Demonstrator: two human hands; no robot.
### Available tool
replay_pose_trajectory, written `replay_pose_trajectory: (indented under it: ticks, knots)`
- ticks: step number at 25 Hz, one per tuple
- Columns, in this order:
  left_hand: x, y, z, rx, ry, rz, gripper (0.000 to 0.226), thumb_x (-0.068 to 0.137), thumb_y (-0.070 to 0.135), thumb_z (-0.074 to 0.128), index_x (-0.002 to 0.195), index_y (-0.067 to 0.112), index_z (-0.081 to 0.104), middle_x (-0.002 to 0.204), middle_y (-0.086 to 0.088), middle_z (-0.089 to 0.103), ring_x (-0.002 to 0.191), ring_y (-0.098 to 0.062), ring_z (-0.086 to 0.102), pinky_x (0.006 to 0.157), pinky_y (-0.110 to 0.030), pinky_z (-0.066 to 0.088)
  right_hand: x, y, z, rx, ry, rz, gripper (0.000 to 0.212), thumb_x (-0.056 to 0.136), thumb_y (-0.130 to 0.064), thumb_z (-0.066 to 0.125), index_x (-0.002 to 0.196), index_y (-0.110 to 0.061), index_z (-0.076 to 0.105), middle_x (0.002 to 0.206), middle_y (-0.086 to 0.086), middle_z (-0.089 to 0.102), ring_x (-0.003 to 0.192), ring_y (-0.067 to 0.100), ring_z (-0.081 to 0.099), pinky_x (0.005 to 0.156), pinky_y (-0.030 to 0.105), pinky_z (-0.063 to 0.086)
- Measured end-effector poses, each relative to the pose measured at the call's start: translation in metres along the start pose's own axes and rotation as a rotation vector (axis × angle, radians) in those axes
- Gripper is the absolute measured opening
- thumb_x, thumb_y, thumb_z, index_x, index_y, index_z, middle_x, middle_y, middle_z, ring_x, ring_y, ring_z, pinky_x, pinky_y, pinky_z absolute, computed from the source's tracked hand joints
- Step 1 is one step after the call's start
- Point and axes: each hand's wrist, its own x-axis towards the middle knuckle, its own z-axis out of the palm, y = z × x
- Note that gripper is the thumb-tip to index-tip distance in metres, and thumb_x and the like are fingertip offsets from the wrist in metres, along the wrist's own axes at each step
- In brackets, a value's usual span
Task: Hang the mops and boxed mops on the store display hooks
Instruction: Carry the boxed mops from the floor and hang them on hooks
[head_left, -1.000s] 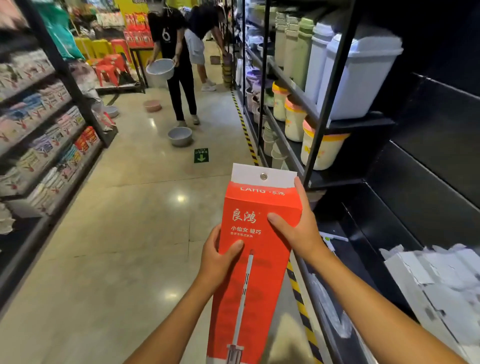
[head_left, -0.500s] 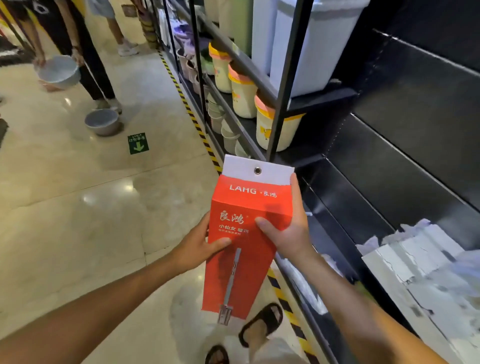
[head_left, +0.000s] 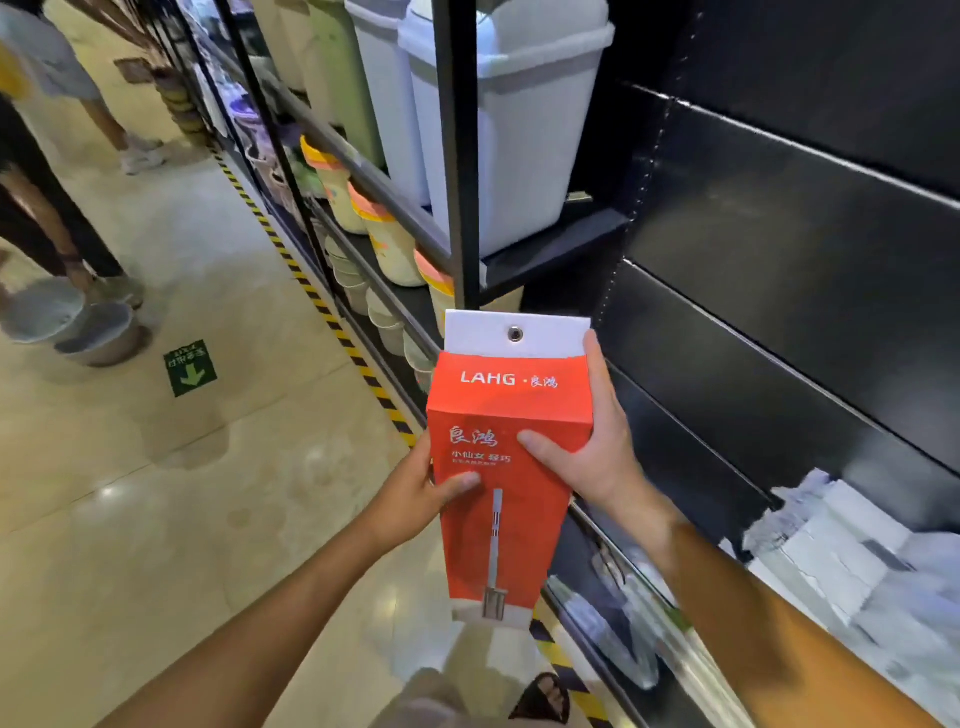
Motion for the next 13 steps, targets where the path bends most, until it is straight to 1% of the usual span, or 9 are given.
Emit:
replay_pose_trajectory:
  ticks: [1, 2, 5, 6, 8, 9, 11, 12, 13]
  knots:
    - [0.017, 0.008, 0.0, -0.032, -0.022, 0.024, 0.062, 0.087, 0.046, 0.074, 0.141, 0.032, 0.046, 0.126, 0.027, 0.069, 0.12, -0.003, 0.067, 0.091, -0.017, 0.056, 0.011, 0.0, -0.006, -0.007, 0.032, -0.003, 0.12, 0.069, -0.067, 0.083, 0.162, -0.048, 0.01, 0.154, -0.01, 0.048, 0.14, 0.007, 0.052, 0.113, 0.047, 0.049]
    - [0.033, 0.016, -0.001, -0.054, -0.041, 0.055, 0.063, 0.088, 0.047, 0.073, 0.143, 0.032, 0.045, 0.128, 0.024, 0.068, 0.122, -0.006, 0.067, 0.092, -0.019, 0.056, 0.022, -0.001, -0.012, -0.007, 0.059, -0.006, 0.118, 0.069, -0.066, 0.083, 0.161, -0.05, 0.01, 0.154, -0.01, 0.049, 0.139, 0.006, 0.052, 0.113, 0.045, 0.05]
    - [0.08, 0.043, -0.003, -0.071, -0.09, 0.162, 0.073, 0.08, 0.071, 0.07, 0.14, 0.037, 0.044, 0.127, 0.027, 0.067, 0.121, -0.004, 0.066, 0.092, -0.018, 0.057, 0.054, -0.009, -0.028, 0.015, 0.134, 0.005, 0.116, 0.072, -0.065, 0.084, 0.161, -0.051, 0.011, 0.154, -0.01, 0.05, 0.139, 0.012, 0.054, 0.111, 0.048, 0.051]
    - [0.097, 0.053, -0.005, -0.081, -0.114, 0.185, 0.076, 0.077, 0.076, 0.069, 0.139, 0.039, 0.044, 0.125, 0.029, 0.067, 0.12, -0.001, 0.066, 0.091, -0.017, 0.057, 0.065, -0.015, -0.034, 0.008, 0.172, 0.001, 0.115, 0.072, -0.065, 0.083, 0.16, -0.052, 0.012, 0.153, -0.014, 0.051, 0.138, 0.01, 0.055, 0.111, 0.043, 0.051]
    - [0.13, 0.076, -0.01, -0.092, -0.172, 0.247, 0.083, 0.073, 0.083, 0.067, 0.138, 0.039, 0.044, 0.122, 0.03, 0.067, 0.117, 0.001, 0.067, 0.088, -0.016, 0.057, 0.085, -0.033, -0.046, -0.033, 0.268, -0.021, 0.108, 0.072, -0.065, 0.081, 0.156, -0.059, 0.013, 0.146, -0.027, 0.053, 0.133, -0.001, 0.056, 0.108, 0.023, 0.049]
    - [0.148, 0.089, -0.013, -0.085, -0.199, 0.295, 0.086, 0.072, 0.085, 0.066, 0.139, 0.036, 0.045, 0.122, 0.028, 0.068, 0.116, 0.001, 0.067, 0.088, -0.016, 0.057, 0.094, -0.044, -0.051, -0.06, 0.329, -0.036, 0.109, 0.071, -0.066, 0.079, 0.157, -0.056, 0.012, 0.146, -0.027, 0.053, 0.132, -0.003, 0.056, 0.108, 0.02, 0.048]
    - [0.179, 0.117, -0.019, -0.08, -0.239, 0.39, 0.092, 0.07, 0.088, 0.064, 0.14, 0.032, 0.046, 0.123, 0.021, 0.069, 0.116, 0.003, 0.067, 0.088, -0.012, 0.054, 0.111, -0.063, -0.062, -0.118, 0.438, -0.056, 0.117, 0.071, -0.069, 0.077, 0.163, -0.041, 0.011, 0.151, -0.016, 0.053, 0.133, 0.0, 0.056, 0.11, 0.027, 0.048]
    - [0.193, 0.131, -0.022, -0.077, -0.25, 0.427, 0.092, 0.069, 0.091, 0.062, 0.14, 0.034, 0.046, 0.124, 0.021, 0.067, 0.116, 0.005, 0.066, 0.088, -0.01, 0.053, 0.119, -0.074, -0.068, -0.142, 0.479, -0.07, 0.119, 0.071, -0.069, 0.077, 0.165, -0.036, 0.01, 0.152, -0.013, 0.053, 0.133, -0.001, 0.056, 0.111, 0.027, 0.047]
    - [0.204, 0.145, -0.024, -0.078, -0.251, 0.461, 0.088, 0.069, 0.092, 0.06, 0.138, 0.039, 0.046, 0.126, 0.021, 0.066, 0.115, 0.006, 0.065, 0.089, -0.011, 0.052, 0.127, -0.085, -0.075, -0.157, 0.505, -0.084, 0.119, 0.071, -0.067, 0.076, 0.165, -0.034, 0.011, 0.152, -0.012, 0.053, 0.132, -0.002, 0.057, 0.109, 0.024, 0.047]
